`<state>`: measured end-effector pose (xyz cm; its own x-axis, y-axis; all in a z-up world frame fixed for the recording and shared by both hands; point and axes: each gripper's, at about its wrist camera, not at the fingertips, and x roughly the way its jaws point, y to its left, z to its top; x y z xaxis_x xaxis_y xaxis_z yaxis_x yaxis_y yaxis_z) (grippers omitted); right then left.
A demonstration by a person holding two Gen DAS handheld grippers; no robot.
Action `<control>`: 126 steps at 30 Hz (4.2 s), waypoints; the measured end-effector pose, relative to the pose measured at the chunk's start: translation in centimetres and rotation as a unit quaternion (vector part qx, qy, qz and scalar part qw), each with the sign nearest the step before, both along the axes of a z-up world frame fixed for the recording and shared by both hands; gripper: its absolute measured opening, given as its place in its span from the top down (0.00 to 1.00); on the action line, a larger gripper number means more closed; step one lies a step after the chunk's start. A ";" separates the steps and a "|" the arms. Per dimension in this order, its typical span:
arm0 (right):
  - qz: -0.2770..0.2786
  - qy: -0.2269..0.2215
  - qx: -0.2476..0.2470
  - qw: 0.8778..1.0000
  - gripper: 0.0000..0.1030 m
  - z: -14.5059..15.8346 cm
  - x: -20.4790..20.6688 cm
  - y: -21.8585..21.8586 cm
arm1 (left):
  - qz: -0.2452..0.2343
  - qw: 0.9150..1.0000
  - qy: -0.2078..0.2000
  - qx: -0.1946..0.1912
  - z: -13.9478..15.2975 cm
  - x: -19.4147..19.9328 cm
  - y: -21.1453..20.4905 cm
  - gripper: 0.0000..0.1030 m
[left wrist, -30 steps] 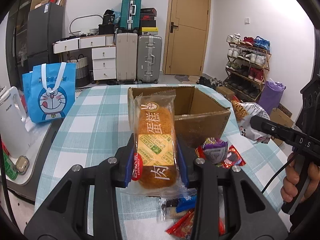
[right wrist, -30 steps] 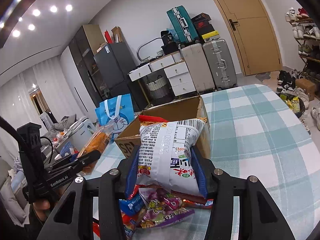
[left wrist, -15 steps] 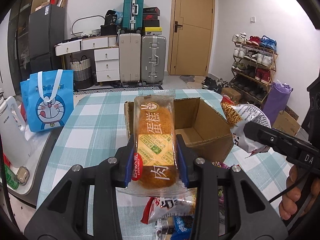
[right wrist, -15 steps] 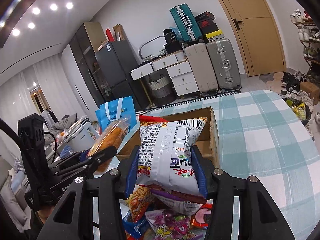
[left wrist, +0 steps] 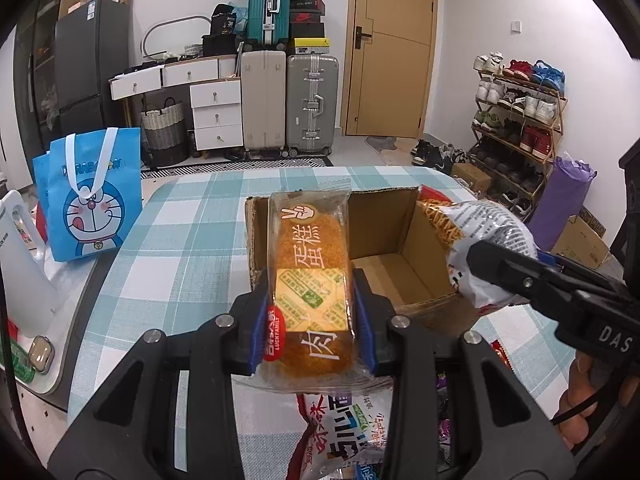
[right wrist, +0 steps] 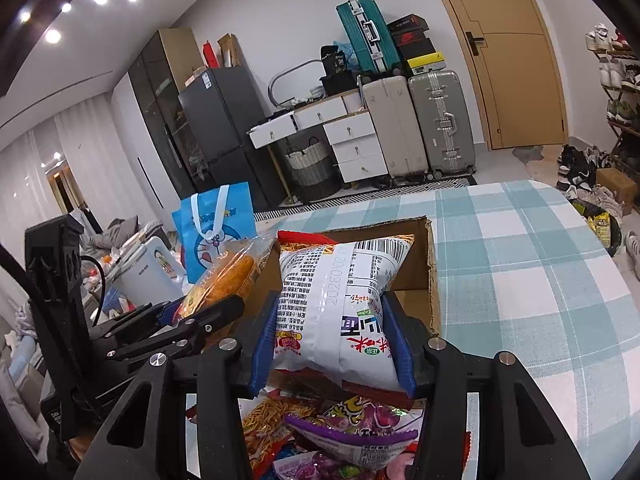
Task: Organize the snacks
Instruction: 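Carry the cake bread and chip bag into the cardboard box and release both, then grasp the red Oreo packet with the right tool while the left tool grasps the white noodle-snack bag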
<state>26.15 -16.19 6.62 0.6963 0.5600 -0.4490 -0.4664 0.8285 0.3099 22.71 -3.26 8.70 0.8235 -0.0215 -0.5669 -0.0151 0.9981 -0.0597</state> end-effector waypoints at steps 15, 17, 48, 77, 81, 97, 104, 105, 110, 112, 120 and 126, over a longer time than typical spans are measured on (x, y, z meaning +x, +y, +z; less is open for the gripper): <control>-0.002 0.008 -0.020 1.000 0.41 -0.3 0.7 1.0 | -0.005 1.000 0.008 0.008 -0.9 0.8 0.4 0.60; -0.002 -0.002 -0.016 1.000 0.31 0.0 -0.1 0.6 | -0.004 1.000 0.006 0.002 -0.8 0.5 0.7 0.51; -0.010 0.045 -0.113 0.993 0.01 -2.9 -4.9 -3.0 | -0.010 0.999 0.030 -0.031 -2.1 -8.5 2.3 0.00; -0.006 0.158 -0.190 0.969 0.01 -8.5 -1.6 -4.1 | -0.031 0.996 0.088 0.000 -5.2 -6.5 0.4 0.00; -0.011 0.166 -0.188 0.968 0.01 -9.2 -1.1 -4.2 | -0.030 0.996 0.089 -0.004 -5.2 -6.5 0.6 0.00; -0.030 0.183 -0.208 0.960 0.01 -10.0 0.1 -5.4 | -0.031 0.995 0.091 0.001 -5.5 -6.5 0.4 0.00; -0.026 0.171 -0.217 0.961 0.01 -10.8 -0.2 -3.1 | -0.032 0.995 0.093 0.002 -5.7 -6.4 0.3 0.00; -0.028 0.175 -0.213 0.961 0.01 -11.0 -0.2 -3.1 | -0.032 0.995 0.093 0.003 -5.7 -6.4 0.2 0.00; -0.049 0.183 -0.243 0.951 0.01 -11.5 0.4 -3.7 | -0.031 0.995 0.094 0.004 -5.8 -6.3 0.2 0.00; -0.054 0.179 -0.248 0.950 0.01 -11.4 0.4 -4.2 | -0.031 0.995 0.094 0.004 -5.8 -6.3 0.2 0.00; -0.037 0.177 -0.255 0.950 0.02 -11.3 0.3 -4.5 | -0.031 0.995 0.094 0.004 -5.8 -6.3 0.2 0.00; -0.012 0.175 -0.238 0.955 0.31 -10.8 -0.8 -4.4 | -0.032 0.995 0.094 0.005 -5.8 -6.3 0.2 0.00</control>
